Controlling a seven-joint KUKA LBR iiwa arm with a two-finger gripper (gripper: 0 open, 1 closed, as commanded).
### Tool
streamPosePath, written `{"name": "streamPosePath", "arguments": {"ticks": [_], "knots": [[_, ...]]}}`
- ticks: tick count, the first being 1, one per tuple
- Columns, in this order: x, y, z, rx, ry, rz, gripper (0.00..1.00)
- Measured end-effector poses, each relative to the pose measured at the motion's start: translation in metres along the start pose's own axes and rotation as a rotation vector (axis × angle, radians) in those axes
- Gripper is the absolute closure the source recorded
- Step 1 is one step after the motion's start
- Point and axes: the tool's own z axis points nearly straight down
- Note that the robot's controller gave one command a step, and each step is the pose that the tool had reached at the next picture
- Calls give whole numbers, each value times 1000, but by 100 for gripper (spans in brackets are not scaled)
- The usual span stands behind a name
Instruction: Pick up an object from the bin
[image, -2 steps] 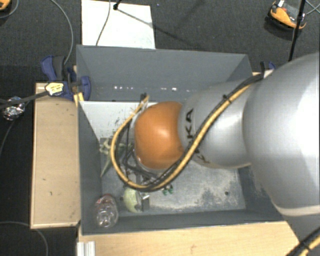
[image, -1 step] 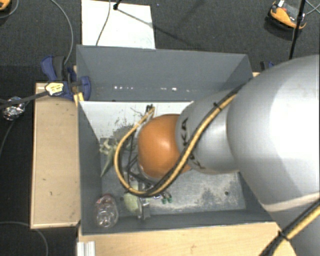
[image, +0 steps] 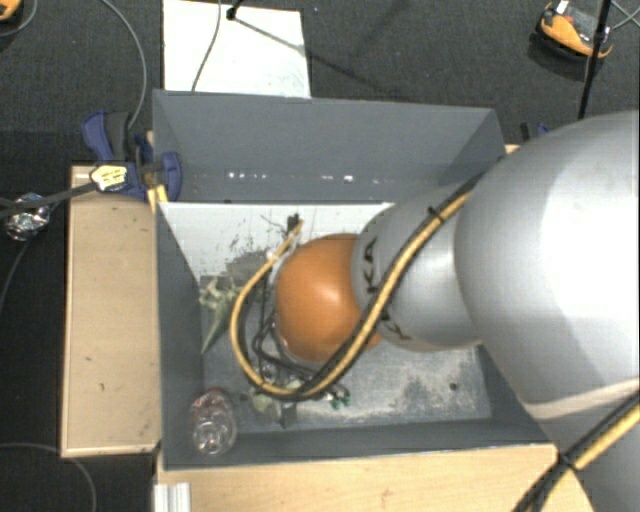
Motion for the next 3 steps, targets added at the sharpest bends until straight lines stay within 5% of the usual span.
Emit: {"name": "streamPosePath", "arguments": {"ticks": [3], "knots": [[2, 0, -8, -1, 4, -17, 100]]}}
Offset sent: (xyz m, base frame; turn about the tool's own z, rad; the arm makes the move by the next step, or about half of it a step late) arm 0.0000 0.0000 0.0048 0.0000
